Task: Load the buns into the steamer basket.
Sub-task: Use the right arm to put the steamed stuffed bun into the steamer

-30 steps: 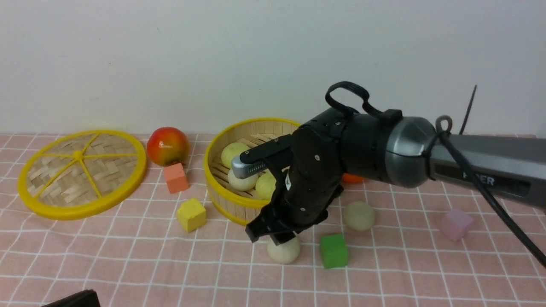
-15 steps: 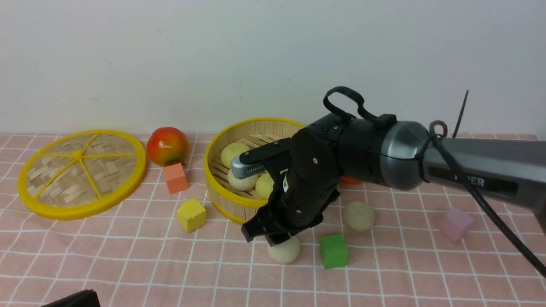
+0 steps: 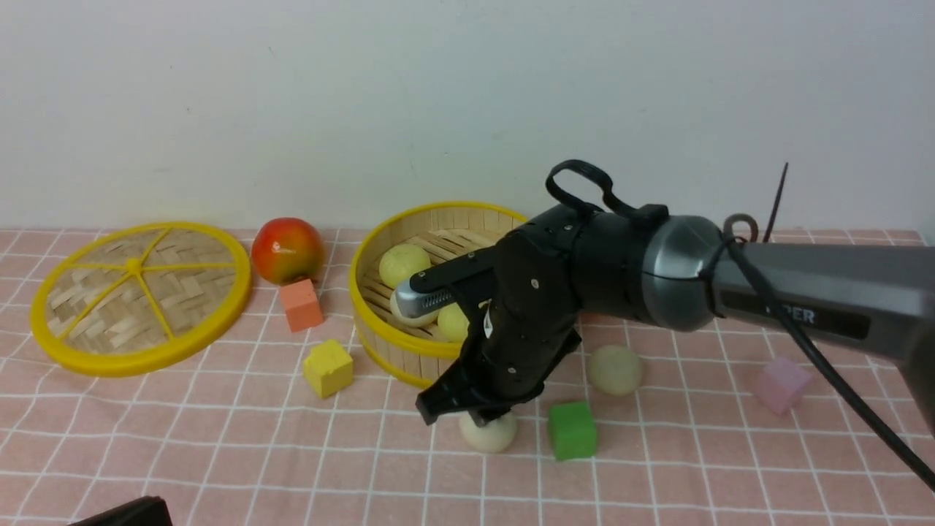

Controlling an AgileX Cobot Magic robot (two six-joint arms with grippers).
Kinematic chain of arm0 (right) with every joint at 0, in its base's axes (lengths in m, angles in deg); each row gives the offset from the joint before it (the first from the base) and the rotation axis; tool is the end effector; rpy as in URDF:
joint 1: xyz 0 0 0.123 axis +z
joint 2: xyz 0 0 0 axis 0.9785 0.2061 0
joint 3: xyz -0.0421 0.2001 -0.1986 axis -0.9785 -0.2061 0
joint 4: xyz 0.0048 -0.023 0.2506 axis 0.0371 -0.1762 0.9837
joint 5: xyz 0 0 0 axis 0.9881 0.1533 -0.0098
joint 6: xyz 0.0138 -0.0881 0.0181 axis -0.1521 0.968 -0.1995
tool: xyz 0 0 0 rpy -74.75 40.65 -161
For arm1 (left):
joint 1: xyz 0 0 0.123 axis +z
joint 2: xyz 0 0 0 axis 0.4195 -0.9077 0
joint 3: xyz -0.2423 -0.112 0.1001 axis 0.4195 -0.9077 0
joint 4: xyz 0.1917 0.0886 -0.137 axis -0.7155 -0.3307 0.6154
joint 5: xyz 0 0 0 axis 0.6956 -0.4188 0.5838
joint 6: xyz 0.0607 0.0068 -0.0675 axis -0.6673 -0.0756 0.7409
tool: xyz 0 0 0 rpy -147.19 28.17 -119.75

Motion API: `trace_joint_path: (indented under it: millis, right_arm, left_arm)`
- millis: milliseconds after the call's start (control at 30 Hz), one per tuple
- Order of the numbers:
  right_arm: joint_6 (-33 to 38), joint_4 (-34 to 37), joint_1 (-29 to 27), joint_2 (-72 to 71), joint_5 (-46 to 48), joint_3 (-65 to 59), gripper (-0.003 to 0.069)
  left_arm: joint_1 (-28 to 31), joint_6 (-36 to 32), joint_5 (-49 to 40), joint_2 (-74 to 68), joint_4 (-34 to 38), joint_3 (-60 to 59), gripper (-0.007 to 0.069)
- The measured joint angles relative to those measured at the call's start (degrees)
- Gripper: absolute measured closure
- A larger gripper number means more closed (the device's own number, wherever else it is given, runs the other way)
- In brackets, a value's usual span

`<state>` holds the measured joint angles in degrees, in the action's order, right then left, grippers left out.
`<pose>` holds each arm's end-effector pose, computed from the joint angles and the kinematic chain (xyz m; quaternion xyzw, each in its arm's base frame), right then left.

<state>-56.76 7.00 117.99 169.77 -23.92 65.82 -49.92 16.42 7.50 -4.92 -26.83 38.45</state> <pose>0.3325 0.2834 0.1870 -0.2427 0.9517 0.1021 0.1580 0.0729 -0.0399 0.2276 0.0382 0.7812 -0.2696 0.5617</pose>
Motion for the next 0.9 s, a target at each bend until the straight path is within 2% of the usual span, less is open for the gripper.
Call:
trace_joint_path:
  millis: [67,233,333,600,900]
  right_arm:
    - [0.9,0.0,0.0,-2.2,0.7,0.0,0.0642]
    - [1.2,-1.6,-1.2,-8.0,-0.1,1.9,0.0644]
    - [1.3,-2.7,-3.7,-8.7,-3.9,4.3,0.0644]
    - [1.4,-3.9,-9.0,-2.2,-10.0,5.4,0.0643]
    - [1.4,-5.0,-9.8,1.9,-14.2,5.4,0.0643]
  left_arm:
    - [0.0,0.0,0.0,0.0,0.0,0.0,0.0592]
    - [0.0,0.0,0.0,0.0,0.0,0.0,0.0586]
    - [0.0,0.0,0.0,0.0,0.0,0.0,0.0585]
    - [0.0,0.0,0.0,0.0,0.0,0.0,0.0585]
    - [0.0,0.0,0.0,0.0,0.0,0.0,0.0585]
